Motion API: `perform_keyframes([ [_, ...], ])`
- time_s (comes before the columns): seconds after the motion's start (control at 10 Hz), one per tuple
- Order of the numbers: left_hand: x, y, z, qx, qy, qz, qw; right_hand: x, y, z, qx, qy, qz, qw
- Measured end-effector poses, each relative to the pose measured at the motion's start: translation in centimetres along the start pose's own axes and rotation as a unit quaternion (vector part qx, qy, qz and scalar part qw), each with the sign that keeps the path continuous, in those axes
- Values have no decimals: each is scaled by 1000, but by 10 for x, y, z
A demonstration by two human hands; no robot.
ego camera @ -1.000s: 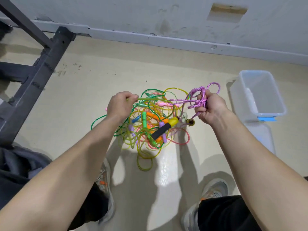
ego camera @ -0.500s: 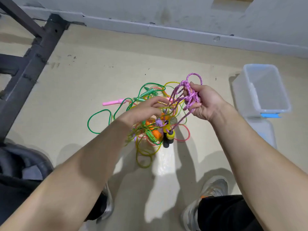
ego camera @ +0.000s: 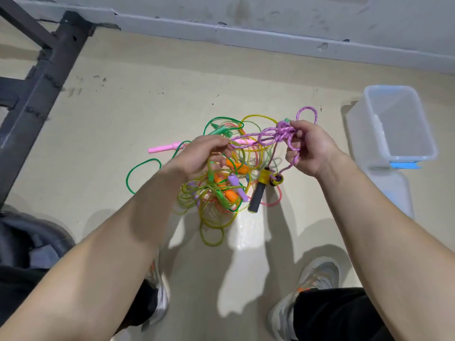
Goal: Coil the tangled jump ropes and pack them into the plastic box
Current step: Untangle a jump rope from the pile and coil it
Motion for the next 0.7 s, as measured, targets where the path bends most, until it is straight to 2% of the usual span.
perform_keyframes([
  [0.1,-7,-14,-4,57,-107,208,970,-4,-9,6,-26,-31,-35,999],
  [0.2,-2,-32,-13,129,-163,283,936,-5,-16,10,-60,-48,-91,993],
  [0.3,6,-45,-23,136,-45,148,979,-10,-25,19,-105,-56,-191,974],
  [0.4,2,-60,-34,116,137,-142,973,-25,-36,25,-136,-97,-372,913],
  [0.5,-19,-64,-34,108,65,-314,941,-48,-46,26,-103,-162,-433,881],
  [0.6,-57,-44,-18,47,-228,-121,965,-53,-55,20,-66,-155,-348,922],
  [0.7,-81,0,-2,-108,-427,352,826,-39,-59,13,-27,-67,-194,978],
])
Point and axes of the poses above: each hand's wrist, its own z-axis towards the middle knuckle, its own x-axis out of the palm, y = z × x, the point moved 2 cm from there along z, towards the middle knuckle, and after that the axes turned 9 degrees about -x, right-handed, at the moved point
